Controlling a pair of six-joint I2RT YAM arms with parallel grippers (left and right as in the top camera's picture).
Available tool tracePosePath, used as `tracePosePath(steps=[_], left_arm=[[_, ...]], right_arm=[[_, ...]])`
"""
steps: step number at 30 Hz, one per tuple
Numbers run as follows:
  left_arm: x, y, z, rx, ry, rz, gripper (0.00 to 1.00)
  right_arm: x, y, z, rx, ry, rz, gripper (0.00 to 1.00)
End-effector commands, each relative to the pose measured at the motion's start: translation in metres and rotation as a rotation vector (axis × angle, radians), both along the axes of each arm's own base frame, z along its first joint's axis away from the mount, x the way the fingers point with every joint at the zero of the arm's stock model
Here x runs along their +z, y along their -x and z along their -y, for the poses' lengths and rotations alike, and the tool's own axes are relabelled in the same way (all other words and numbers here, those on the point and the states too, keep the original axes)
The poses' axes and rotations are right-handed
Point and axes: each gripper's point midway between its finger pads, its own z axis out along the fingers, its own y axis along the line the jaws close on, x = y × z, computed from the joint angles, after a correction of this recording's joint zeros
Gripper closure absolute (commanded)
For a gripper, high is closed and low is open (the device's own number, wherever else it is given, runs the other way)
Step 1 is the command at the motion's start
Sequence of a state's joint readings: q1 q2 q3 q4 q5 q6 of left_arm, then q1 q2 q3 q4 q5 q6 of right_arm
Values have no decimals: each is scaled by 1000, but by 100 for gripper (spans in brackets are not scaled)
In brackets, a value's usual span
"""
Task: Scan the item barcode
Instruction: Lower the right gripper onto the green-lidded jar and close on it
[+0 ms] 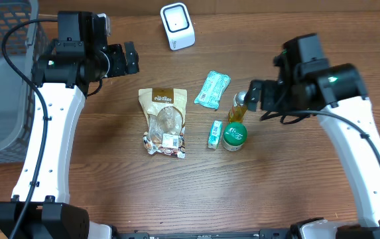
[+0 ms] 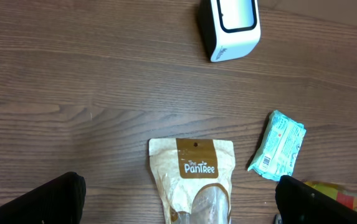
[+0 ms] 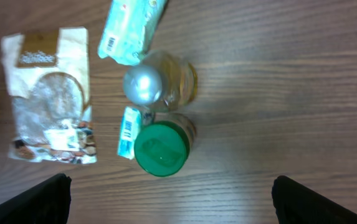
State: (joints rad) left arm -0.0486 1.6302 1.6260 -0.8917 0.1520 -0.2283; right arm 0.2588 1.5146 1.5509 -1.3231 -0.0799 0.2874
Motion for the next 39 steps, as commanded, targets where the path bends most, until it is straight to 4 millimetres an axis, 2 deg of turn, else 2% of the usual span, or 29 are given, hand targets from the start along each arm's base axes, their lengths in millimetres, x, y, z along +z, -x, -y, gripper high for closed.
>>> tracePosePath(steps=[1, 10, 17, 25, 35, 39], left_arm=[[5, -2, 1, -18, -18, 18, 0], [5, -2, 1, -18, -18, 18, 0], [5, -2, 1, -18, -18, 18, 1], [5, -2, 1, -18, -18, 18, 0], [5, -2, 1, -18, -18, 18, 0], [5, -2, 1, -18, -18, 18, 0]], right_arm=[[-8, 4, 3, -99, 103, 11, 0], [-49, 30, -36, -58, -2, -111, 0], [-90, 26, -40, -64, -17, -100, 0], [-123, 21, -43, -61, -36, -58, 0], [-145, 27, -44, -40, -35, -52, 0], [-145, 29, -47, -26, -34, -54, 0]])
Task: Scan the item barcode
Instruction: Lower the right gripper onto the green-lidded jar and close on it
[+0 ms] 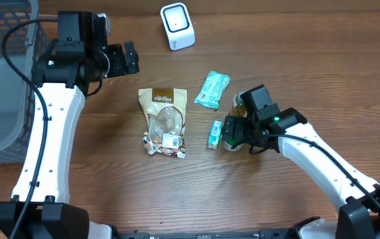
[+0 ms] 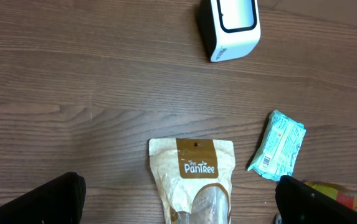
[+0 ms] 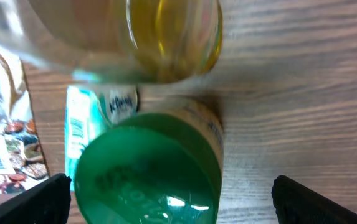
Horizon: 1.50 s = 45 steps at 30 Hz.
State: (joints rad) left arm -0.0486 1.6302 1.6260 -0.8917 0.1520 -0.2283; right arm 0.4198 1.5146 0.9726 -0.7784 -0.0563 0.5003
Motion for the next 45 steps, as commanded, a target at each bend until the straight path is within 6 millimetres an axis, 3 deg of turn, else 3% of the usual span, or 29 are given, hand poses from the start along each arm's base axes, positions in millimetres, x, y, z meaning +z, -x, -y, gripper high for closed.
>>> tracePosePath(steps=[1, 21, 30, 35, 39, 45], left_arm=[[5, -2, 1, -18, -18, 18, 0], [5, -2, 1, -18, -18, 18, 0], [5, -2, 1, -18, -18, 18, 0], [5, -2, 1, -18, -18, 18, 1], [5, -2, 1, -18, -18, 18, 1], [5, -2, 1, -18, -18, 18, 0]], right_arm=[[2, 2, -7, 24, -11, 14, 0], [7, -11, -12, 25, -22, 74, 0], [2, -6, -10, 25, -13, 54, 0], [-2, 0, -7, 25, -3, 33, 6], [-5, 6, -4, 25, 11, 6, 17], [-6, 11, -2, 25, 19, -17, 20]])
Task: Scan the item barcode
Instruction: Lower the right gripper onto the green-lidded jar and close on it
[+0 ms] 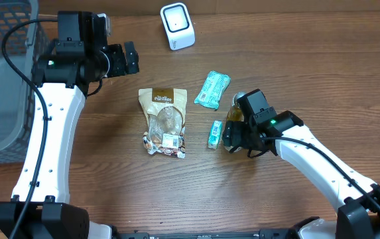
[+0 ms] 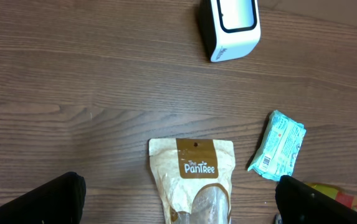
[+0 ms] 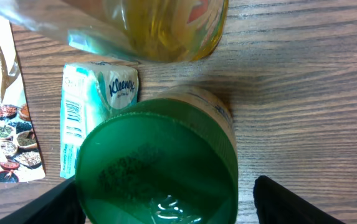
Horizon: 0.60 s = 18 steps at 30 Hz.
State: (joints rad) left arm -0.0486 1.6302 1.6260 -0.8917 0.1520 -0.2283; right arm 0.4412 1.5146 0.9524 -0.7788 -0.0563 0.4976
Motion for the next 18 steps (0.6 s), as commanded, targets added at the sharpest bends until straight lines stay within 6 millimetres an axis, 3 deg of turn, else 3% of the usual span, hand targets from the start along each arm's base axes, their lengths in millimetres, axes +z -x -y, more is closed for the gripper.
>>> tracePosePath(steps=[1, 8, 12, 18], left_arm=[[5, -2, 1, -18, -18, 18, 0], [5, -2, 1, -18, -18, 18, 0], [5, -2, 1, -18, -18, 18, 0], [5, -2, 1, -18, -18, 18, 0]], right_arm=[[0, 3, 2, 2, 10, 0, 19], [1, 4, 4, 35, 27, 1, 21], [2, -7, 14, 38, 99, 58, 17], [4, -13, 12, 184, 131, 107, 17]])
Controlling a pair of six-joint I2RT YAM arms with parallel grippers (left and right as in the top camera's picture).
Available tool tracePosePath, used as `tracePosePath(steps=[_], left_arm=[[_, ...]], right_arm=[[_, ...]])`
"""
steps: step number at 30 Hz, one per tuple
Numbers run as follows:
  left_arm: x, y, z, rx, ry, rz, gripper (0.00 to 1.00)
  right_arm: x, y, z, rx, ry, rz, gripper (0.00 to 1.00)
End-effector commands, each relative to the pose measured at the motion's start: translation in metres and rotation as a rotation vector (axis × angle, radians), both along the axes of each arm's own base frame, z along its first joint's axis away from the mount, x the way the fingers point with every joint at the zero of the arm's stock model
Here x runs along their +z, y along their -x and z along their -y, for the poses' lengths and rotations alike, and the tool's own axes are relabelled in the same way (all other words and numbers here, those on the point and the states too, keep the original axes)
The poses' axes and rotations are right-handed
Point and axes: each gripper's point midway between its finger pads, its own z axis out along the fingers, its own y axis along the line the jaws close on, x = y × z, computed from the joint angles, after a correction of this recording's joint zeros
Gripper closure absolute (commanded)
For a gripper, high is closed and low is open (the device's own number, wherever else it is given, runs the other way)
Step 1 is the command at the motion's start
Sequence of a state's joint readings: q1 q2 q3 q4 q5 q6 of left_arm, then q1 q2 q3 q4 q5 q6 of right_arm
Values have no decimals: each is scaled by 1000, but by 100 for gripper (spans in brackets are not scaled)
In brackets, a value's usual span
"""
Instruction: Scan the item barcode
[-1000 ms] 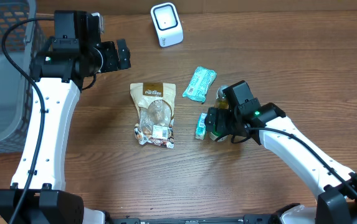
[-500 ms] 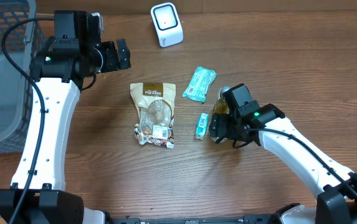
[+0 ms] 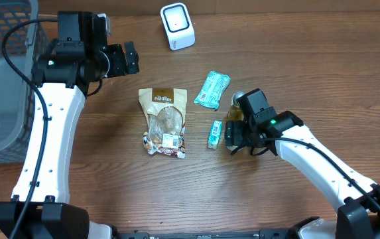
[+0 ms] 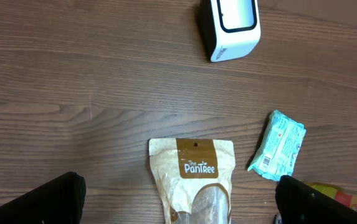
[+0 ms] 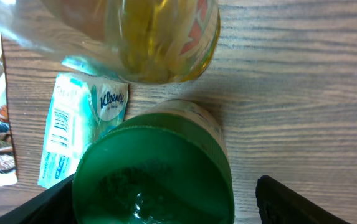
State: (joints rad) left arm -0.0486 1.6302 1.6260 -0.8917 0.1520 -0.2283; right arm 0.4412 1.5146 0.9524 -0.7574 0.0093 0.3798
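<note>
A jar with a green lid (image 5: 153, 171) stands between the fingers of my right gripper (image 5: 166, 202), which is open. The left finger (image 5: 57, 202) is at the lid's edge and the right finger (image 5: 303, 199) stands apart from it. In the overhead view the right gripper (image 3: 237, 136) covers the jar. A bottle of yellow oil (image 5: 159, 37) stands just behind the jar. A white scanner (image 3: 177, 25) sits at the back of the table. My left gripper (image 3: 131, 58) hangs open, high over the table, with nothing in it.
A small Kleenex pack (image 5: 81, 134) lies against the jar's left side. A brown Pantree pouch (image 3: 163, 121) lies mid-table and a teal packet (image 3: 212, 89) lies behind the bottle. A grey wire basket fills the far left.
My right gripper has turned slightly around the green-lidded jar, so the Kleenex pack looks tilted in the wrist view. The jaws stay as wide as before. The left arm has not moved.
My right gripper was open, high above the bottle and jar. Then it was low at the green-lidded jar, close behind the Kleenex pack. It then straddled the jar's lid and still does. The left arm held still throughout.
</note>
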Motion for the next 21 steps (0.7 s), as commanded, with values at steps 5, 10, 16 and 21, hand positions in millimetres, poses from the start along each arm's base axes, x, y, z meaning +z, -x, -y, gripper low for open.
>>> tracePosePath(steps=[5, 10, 16, 21], left_arm=[[5, -2, 1, -18, -18, 18, 1], [5, -2, 1, -18, -18, 18, 0], [5, -2, 1, -18, -18, 18, 1], [5, -2, 1, -18, -18, 18, 0]], right_arm=[[2, 0, 4, 110, 54, 28, 25], [0, 7, 8, 75, 64, -6, 41], [-1, 19, 16, 21, 81, -55, 41], [10, 27, 27, -31, 104, -49, 40]])
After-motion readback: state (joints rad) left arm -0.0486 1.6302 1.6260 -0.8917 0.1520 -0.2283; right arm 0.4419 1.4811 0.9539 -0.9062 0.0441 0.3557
